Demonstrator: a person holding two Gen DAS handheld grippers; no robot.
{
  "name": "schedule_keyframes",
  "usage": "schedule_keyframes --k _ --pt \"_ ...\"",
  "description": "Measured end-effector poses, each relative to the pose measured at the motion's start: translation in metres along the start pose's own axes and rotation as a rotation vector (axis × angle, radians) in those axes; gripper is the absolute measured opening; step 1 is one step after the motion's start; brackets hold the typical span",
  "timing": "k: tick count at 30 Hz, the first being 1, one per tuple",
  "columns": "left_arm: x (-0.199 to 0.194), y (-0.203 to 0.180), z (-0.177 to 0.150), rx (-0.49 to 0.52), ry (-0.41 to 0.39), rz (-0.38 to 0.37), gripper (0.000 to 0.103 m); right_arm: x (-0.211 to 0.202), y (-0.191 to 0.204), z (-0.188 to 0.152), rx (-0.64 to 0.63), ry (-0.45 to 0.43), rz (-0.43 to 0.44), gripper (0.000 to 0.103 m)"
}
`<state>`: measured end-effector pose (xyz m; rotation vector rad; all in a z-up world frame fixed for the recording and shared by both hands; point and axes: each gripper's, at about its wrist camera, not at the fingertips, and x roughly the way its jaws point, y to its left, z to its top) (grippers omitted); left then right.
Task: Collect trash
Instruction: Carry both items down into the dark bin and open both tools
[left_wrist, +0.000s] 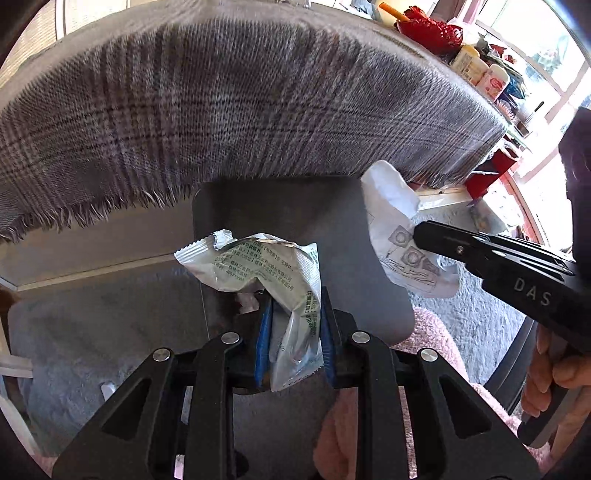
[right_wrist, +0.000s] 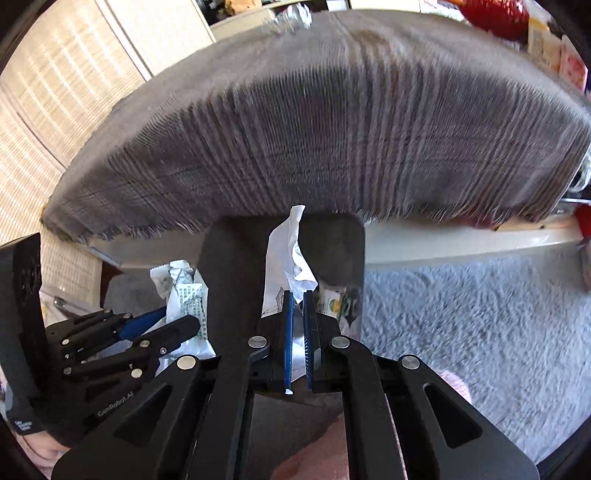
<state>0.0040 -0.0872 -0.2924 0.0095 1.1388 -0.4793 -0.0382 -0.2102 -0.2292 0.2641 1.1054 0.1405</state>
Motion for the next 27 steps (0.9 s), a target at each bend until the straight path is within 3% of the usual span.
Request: schedule_keyframes --k 5,7,11,14,16,18,19,20,22,24,26,27 --pt "0.006 0.004 -0.001 -0.001 0.014 -0.002 0.025 0.008 0.003 0.006 0.01 0.01 0.011 0.009" --pt "0.006 0.002 0.001 0.0 0.015 -0.004 0.034 0.01 0.004 0.008 0.017 0.015 0.022 0.01" --pt "0.005 0.001 0.002 0.01 0.016 -0.005 0.037 0.01 0.005 0.014 0.019 0.024 0.023 0.01" --pt "-0.001 0.003 0.005 0.013 0.008 0.011 0.047 0.007 0.004 0.018 0.027 0.017 0.014 0.01" --pt "-0.005 0.004 0.006 0.016 -0.001 0.024 0.062 0.003 0.003 0.019 0.029 0.009 -0.003 0.01" --pt "-0.013 0.005 0.008 0.017 -0.023 0.039 0.073 -0.003 0.0 0.02 0.034 -0.006 -0.022 0.032" --pt "-0.016 0.005 0.008 0.018 -0.03 0.042 0.076 -0.006 -0.001 0.02 0.041 -0.016 -0.028 0.058" --pt "-0.02 0.005 0.009 0.017 -0.04 0.044 0.079 -0.011 -0.003 0.02 0.05 -0.034 -0.034 0.068" --pt "-0.027 0.006 0.011 0.012 -0.056 0.044 0.084 -0.017 -0.006 0.021 0.052 -0.049 -0.045 0.068" --pt "-0.035 0.007 0.013 0.006 -0.07 0.045 0.086 -0.025 -0.008 0.024 0.049 -0.064 -0.06 0.075" --pt "-0.044 0.007 0.017 0.003 -0.087 0.051 0.09 -0.038 -0.009 0.028 0.048 -0.102 -0.085 0.093" --pt "-0.049 0.009 0.019 0.004 -0.097 0.055 0.092 -0.042 -0.01 0.03 0.045 -0.115 -0.093 0.097"
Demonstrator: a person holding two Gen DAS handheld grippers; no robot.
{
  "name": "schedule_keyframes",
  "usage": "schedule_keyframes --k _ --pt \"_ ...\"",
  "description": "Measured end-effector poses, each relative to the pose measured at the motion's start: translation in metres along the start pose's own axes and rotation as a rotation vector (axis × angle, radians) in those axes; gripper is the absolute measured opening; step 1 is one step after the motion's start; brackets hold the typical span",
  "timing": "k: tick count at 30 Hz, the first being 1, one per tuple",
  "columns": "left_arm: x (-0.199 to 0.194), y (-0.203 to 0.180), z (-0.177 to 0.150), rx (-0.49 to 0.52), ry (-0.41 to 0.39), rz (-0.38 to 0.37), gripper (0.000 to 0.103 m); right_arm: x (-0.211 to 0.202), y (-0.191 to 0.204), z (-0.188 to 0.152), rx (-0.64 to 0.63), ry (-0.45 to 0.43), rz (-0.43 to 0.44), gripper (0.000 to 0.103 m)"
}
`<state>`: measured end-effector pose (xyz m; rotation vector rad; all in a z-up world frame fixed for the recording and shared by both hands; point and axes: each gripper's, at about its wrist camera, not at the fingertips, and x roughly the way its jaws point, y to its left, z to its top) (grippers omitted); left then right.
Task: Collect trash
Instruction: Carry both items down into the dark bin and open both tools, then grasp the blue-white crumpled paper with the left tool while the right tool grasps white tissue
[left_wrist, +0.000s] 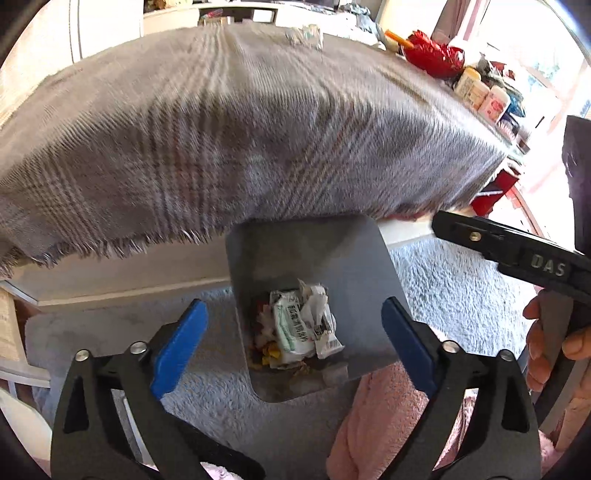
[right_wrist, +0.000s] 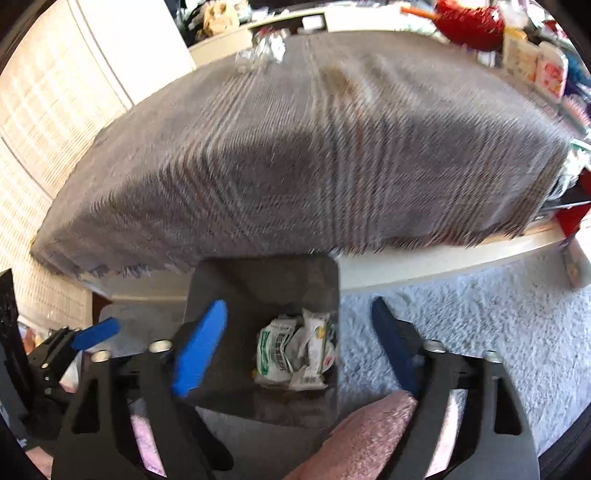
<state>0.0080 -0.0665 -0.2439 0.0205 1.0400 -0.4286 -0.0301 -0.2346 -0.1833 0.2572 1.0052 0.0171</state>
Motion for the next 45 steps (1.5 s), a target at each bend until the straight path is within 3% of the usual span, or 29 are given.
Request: schedule_keyframes --k 9,16,22,34,36,38,41,45 --pt "-0.039 0.004 0.044 -0.015 -0.117 0.034 0.095 -0.041 -0.011 0.05 -0.028 -0.112 -0.03 0.1" --pt "-0.042 0.01 0.096 -0.017 -0.149 0.062 0.095 -0.049 -0.015 0.104 -0.017 -0.169 -0.013 0.1" --pt "-0.023 0.013 0.146 -0.025 -0.167 0.057 0.095 -0.034 -0.008 0.151 -0.055 -0.189 -0.019 0.1" --pt "0.029 0.004 0.233 0.025 -0.151 0.063 0.095 0.036 -0.019 0.239 0.013 -0.148 0.028 0.099" --pt "0.038 0.003 0.243 0.031 -0.145 0.064 0.095 0.05 -0.014 0.253 0.002 -0.138 0.039 0.091" --pt "0.045 0.002 0.25 0.039 -0.14 0.061 0.095 0.067 -0.01 0.268 -0.001 -0.104 0.07 0.072" --pt "0.055 0.001 0.259 0.053 -0.135 0.06 0.095 0.092 -0.001 0.286 -0.014 -0.059 0.1 0.053" --pt "0.066 0.001 0.267 0.051 -0.131 0.051 0.095 0.115 0.01 0.301 -0.035 -0.025 0.101 0.037"
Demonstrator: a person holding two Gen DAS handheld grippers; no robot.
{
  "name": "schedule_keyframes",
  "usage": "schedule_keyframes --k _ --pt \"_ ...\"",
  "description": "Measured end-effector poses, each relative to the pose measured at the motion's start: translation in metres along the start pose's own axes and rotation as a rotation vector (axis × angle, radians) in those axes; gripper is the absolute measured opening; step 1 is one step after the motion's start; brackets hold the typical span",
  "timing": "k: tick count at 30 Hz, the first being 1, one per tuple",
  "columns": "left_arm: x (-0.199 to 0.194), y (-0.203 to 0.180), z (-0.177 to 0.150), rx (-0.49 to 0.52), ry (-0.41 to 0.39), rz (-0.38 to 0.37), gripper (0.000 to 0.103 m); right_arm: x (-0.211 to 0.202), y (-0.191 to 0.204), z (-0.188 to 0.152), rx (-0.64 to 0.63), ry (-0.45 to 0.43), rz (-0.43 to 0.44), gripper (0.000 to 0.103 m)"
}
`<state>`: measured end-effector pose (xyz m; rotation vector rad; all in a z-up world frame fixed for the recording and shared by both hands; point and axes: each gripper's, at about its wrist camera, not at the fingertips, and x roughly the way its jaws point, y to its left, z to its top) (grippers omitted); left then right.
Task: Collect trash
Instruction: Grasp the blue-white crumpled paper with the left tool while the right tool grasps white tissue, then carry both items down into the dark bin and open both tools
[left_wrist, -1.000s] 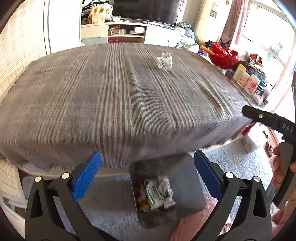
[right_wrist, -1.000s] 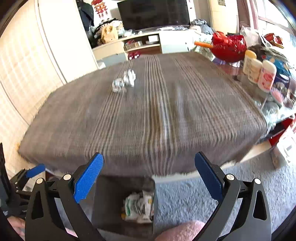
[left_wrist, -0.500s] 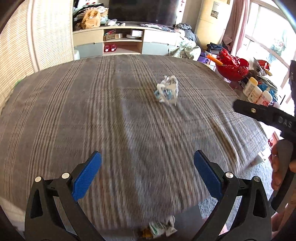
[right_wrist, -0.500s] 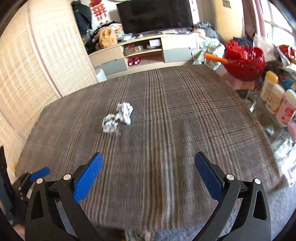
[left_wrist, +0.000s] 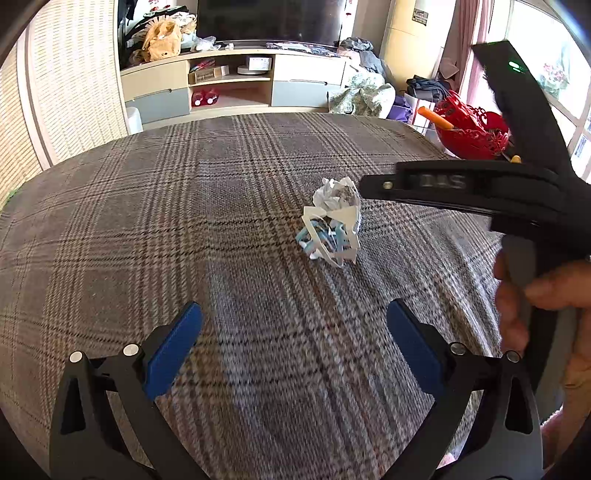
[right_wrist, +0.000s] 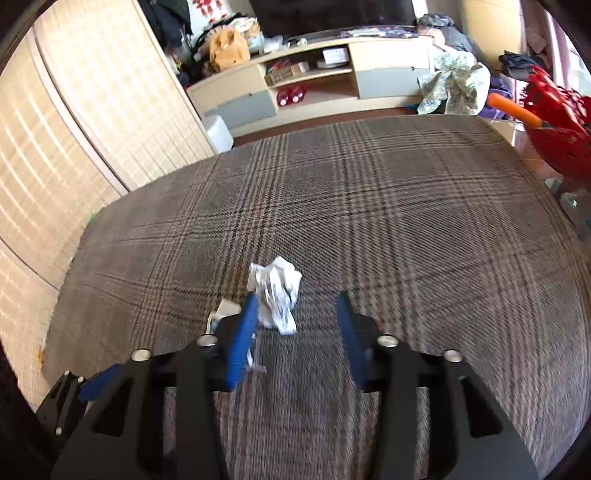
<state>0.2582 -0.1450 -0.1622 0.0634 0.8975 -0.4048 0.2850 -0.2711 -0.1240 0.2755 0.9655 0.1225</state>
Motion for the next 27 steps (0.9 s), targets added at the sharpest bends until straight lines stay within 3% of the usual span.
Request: schedule_keyframes --k 4,10,14,17,23,26,27 --pt "0.013 0.001 0.007 -0.002 0.006 -0.009 0.095 0.013 0.003 0.006 -0.003 0.021 0.027 0.034" --pt "0.031 -0.004 0.018 0.006 0.013 -0.013 0.094 0.026 0.006 0.01 -0.024 0.048 0.037 0.019" --pt "0.039 -0.008 0.024 0.008 0.012 -0.019 0.094 0.02 -0.002 0.014 -0.032 0.02 0.021 0.009" --pt "0.047 -0.01 0.028 0.009 0.016 -0.026 0.091 0.01 -0.007 0.018 -0.052 -0.011 -0.009 0.007" --pt "0.066 -0.017 0.035 0.032 0.031 -0.027 0.076 -0.003 -0.025 0.024 -0.055 -0.035 -0.048 0.007" --pt "0.069 -0.018 0.04 0.035 0.018 -0.043 0.059 -0.006 -0.03 0.021 -0.059 -0.037 -0.055 0.007" --pt "0.07 -0.019 0.042 0.034 0.019 -0.049 0.047 -0.005 -0.031 0.021 -0.06 -0.037 -0.058 0.007"
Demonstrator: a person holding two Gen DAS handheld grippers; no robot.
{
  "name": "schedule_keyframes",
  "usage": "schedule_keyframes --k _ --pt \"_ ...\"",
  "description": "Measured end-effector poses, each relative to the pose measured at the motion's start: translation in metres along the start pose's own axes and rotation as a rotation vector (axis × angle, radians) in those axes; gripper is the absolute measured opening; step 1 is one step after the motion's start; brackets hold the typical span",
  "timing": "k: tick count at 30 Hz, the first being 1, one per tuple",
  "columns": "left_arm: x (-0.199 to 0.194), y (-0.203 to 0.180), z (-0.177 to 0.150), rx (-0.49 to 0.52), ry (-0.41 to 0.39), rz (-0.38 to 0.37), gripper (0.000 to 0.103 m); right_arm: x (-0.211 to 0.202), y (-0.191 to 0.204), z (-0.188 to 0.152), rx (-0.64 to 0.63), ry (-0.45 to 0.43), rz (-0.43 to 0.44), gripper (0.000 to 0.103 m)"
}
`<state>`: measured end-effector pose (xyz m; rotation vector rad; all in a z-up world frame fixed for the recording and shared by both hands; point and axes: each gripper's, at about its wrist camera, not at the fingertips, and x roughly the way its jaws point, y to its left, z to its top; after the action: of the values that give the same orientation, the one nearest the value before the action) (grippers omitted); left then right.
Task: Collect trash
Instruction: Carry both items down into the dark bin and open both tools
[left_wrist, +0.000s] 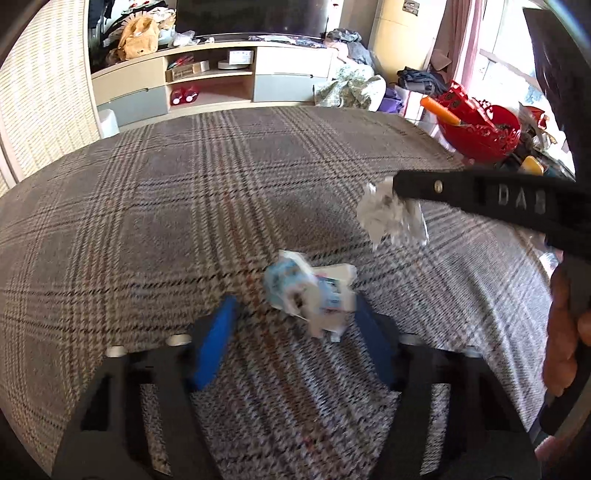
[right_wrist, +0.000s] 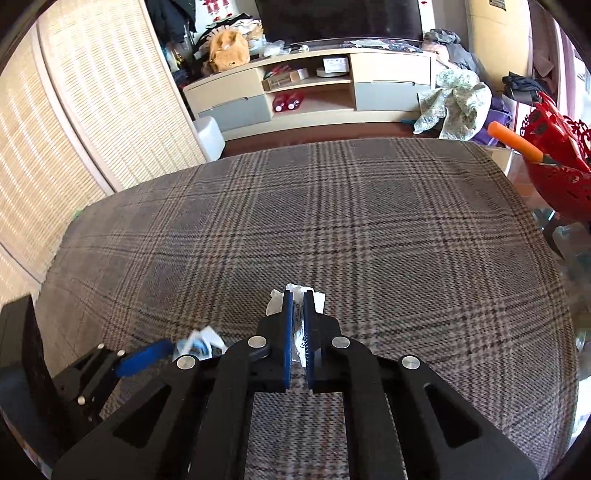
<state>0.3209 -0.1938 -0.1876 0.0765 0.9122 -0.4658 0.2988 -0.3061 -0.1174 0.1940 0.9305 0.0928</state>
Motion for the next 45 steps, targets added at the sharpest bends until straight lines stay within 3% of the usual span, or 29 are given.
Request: schedule_keyframes --k 4,7,19,32,39,45 --pt "-0.008 -0.003 -0.001 0.023 -0.012 0.006 0.021 -0.004 -0.002 -0.01 0.001 0.007 -0.007 0.007" --pt "-0.02 -0.005 -0.005 0.031 -0.02 0.019 0.014 -0.01 0.0 -0.021 -0.005 0.01 -0.005 0.007" --pt "-0.111 -0.009 -0.058 0.002 -0.049 0.037 0.01 -0.101 0.031 -0.077 -0.046 -0.065 -0.003 0.007" --pt "-0.222 -0.029 -0.17 -0.028 -0.104 0.038 0.011 -0.191 0.073 -0.192 -0.072 -0.085 0.05 0.007" --pt "-0.222 -0.036 -0.227 -0.053 -0.084 0.027 0.011 -0.195 0.075 -0.25 -0.029 -0.061 0.095 0.007" --pt "-0.194 -0.042 -0.266 -0.053 -0.002 0.02 0.011 -0.173 0.079 -0.286 -0.013 -0.028 0.047 0.007"
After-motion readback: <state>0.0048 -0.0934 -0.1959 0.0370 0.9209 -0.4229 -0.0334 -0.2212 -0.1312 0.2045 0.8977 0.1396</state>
